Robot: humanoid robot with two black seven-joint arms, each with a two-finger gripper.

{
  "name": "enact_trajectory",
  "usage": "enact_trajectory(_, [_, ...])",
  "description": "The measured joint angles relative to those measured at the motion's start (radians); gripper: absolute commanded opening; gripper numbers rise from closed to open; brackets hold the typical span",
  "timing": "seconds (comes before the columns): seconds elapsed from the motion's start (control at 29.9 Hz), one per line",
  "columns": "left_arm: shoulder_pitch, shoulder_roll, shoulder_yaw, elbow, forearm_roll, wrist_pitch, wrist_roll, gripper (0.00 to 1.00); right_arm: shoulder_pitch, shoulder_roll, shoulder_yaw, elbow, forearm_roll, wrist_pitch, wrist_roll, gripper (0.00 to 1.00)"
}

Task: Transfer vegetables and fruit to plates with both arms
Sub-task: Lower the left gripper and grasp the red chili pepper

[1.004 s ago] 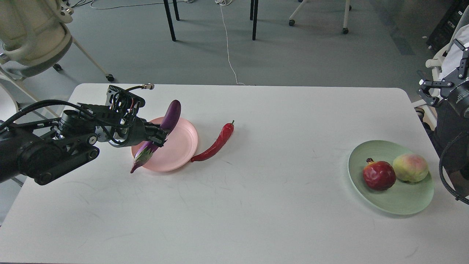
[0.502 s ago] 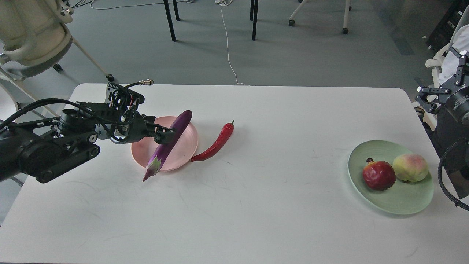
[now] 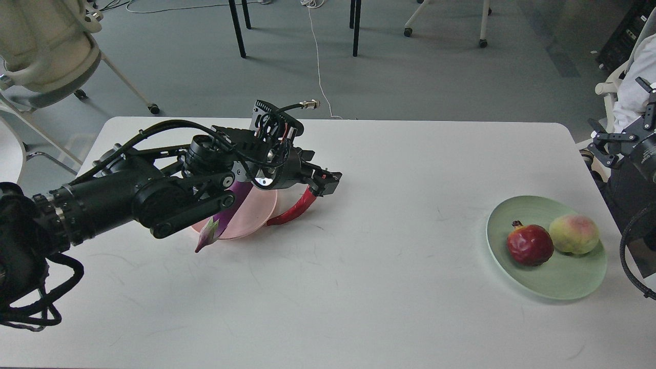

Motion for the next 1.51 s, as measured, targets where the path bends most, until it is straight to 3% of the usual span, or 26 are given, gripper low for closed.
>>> enact_trajectory(0.3, [0.038,-0.059,0.087,0.086,0.001,0.021,-0.003,0.73,-0.001,-0.001,0.002,0.008,0.001,0.000,0.006,0.99])
enact_trajectory(0.67, [0.053,-0.089,0.102,0.173,0.000,0.034,-0.003,0.71,-0.002,0.001,0.005,0.011,0.001,0.000,0.008,0.99])
enact_trajectory(0.8, [0.053,-0.093,0.121,0.180,-0.001,0.038,-0.007,0.51,-0.002,0.002,0.009,0.012,0.001,0.000,0.008,0.99])
enact_trajectory(1.0, [0.055,-0.100,0.133,0.182,-0.002,0.038,-0.008,0.34,-0.001,0.002,0.009,0.011,0.001,0.000,0.008,0.99])
enact_trajectory(1.2, [0.063,-0.103,0.134,0.183,-0.002,0.037,-0.007,0.10,-0.001,0.002,0.009,0.011,0.001,0.000,0.008,0.99])
enact_trajectory(1.51, [0.044,-0.094,0.125,0.149,-0.009,0.030,0.003,0.09,-0.001,0.005,0.009,0.011,0.001,0.000,0.008,0.99])
